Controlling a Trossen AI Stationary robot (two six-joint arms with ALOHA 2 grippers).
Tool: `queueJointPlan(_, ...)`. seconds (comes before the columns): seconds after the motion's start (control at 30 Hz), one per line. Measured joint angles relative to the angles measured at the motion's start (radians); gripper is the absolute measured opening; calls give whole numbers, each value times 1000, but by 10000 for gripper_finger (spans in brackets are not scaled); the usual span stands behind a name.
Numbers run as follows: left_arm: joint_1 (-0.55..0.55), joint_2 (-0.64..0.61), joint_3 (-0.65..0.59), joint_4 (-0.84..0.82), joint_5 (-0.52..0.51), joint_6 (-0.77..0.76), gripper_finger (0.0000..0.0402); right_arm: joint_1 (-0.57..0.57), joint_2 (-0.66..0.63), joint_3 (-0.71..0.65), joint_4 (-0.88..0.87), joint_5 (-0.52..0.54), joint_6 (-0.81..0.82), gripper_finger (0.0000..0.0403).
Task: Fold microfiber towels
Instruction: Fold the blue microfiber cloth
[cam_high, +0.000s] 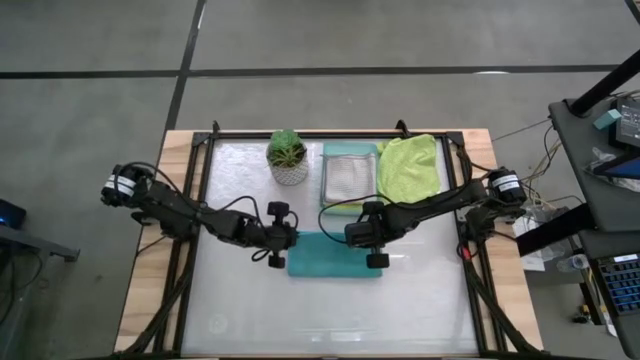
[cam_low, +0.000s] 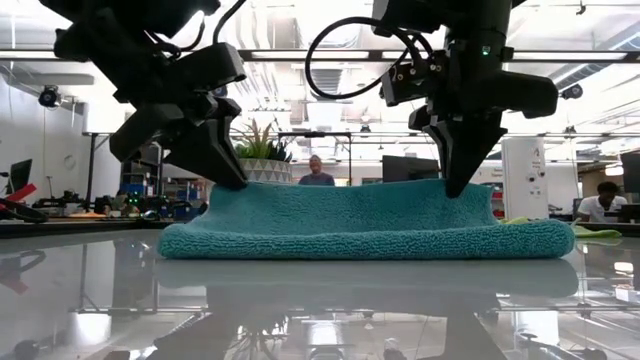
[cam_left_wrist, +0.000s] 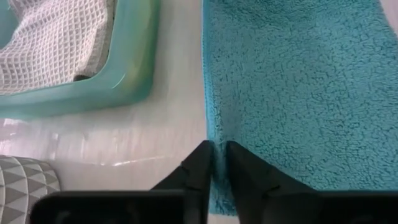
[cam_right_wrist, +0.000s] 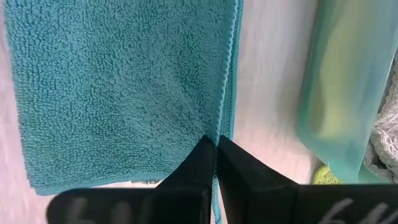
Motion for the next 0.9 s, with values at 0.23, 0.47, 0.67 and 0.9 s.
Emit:
queueJointPlan(0.23, 0, 0, 0, 2, 0, -5, 111, 0, 0, 0, 0, 0, 14, 30)
queueJointPlan(0.47, -1, 0, 6, 42, 25, -8, 142, -3, 0, 22, -7, 2, 10, 73)
queueJointPlan(0.67, -18, 1, 1, 114, 145, -132, 142, 9, -10, 39, -14, 2, 35, 87)
queueJointPlan(0.9, -93, 53, 0, 180, 146, -216, 111, 88, -12, 13, 16, 1, 127, 72)
